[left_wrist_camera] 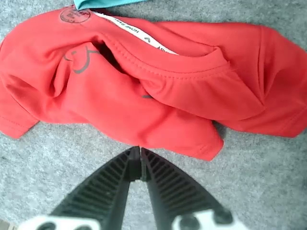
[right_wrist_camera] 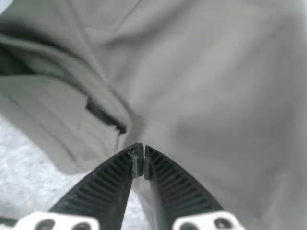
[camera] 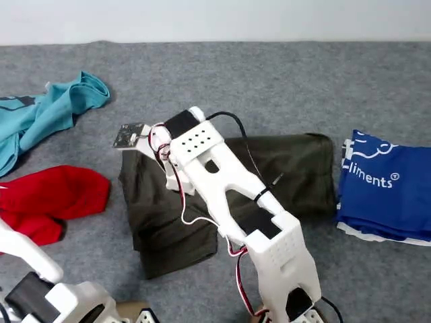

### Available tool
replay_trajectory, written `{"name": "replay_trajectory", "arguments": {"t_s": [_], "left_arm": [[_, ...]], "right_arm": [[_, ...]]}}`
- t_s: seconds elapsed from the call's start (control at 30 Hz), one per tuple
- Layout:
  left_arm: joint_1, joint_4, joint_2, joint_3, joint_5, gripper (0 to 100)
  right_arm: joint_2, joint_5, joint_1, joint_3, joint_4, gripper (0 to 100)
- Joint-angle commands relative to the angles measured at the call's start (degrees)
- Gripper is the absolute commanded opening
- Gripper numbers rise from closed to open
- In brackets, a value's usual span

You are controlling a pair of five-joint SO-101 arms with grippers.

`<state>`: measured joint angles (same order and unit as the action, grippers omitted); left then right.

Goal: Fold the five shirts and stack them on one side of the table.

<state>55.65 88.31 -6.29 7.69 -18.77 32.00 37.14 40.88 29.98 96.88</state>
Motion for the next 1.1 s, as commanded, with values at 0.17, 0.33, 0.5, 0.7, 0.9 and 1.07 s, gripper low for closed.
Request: {"name": "replay_trajectory", "arguments": {"t_s": [0.17, 0.33, 0.5, 0.7, 0.9, 1.07], "left_arm": [[-0.2, -3.6, -3.0, 3.8, -0.4, 1], [-0.2, -3.7, -3.0, 3.7, -0.4, 1], [-0.1, -3.7, -3.0, 3.7, -0.4, 1], [-0.2, -3.7, -3.0, 3.7, -0.4, 1], [-0.2, -3.7, -3.0, 3.7, -0.4, 1], [-0.2, -3.6, -3.0, 3.7, -0.4, 1]], "right_arm": [[-2.9, -4.7, 8.3, 2.7, 6.0, 18.6], [-1.5, -4.7, 13.6, 2.7, 5.8, 20.3], [3.2, -4.7, 15.0, 2.7, 5.8, 20.3], [8.2, -4.7, 16.0, 3.0, 5.8, 20.2], [11.8, -3.2, 13.9, 3.0, 3.6, 10.6], [10.6, -1.6, 11.7, 3.1, 3.6, 3.0]]}}
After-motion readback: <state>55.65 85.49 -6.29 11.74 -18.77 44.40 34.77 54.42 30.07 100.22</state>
